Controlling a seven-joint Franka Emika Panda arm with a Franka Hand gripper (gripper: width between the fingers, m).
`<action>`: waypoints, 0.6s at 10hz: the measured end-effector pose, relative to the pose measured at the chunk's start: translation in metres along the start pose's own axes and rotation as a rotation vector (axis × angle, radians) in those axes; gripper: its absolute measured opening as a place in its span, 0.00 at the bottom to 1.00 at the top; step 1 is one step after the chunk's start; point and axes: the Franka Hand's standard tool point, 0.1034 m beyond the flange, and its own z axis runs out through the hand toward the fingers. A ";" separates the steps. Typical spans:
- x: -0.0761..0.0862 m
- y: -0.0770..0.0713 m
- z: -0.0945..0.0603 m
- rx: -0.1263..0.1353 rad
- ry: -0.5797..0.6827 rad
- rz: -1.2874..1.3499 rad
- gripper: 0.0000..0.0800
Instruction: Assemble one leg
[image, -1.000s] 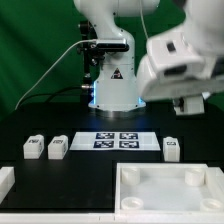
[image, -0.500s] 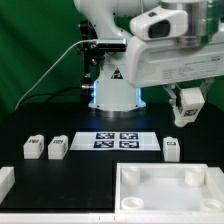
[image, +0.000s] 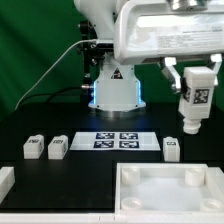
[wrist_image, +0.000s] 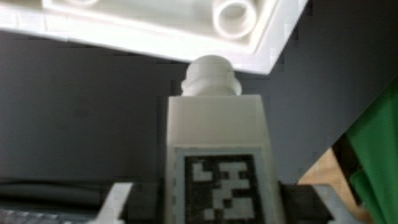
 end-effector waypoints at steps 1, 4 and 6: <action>0.004 0.006 -0.001 -0.031 0.099 -0.009 0.36; -0.003 0.000 0.013 -0.017 0.073 -0.013 0.36; 0.004 -0.011 0.037 0.013 0.038 -0.014 0.36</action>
Offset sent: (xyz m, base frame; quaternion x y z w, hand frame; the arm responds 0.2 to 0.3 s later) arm 0.0176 0.0269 -0.0326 0.0368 -0.0251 -0.0192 0.9988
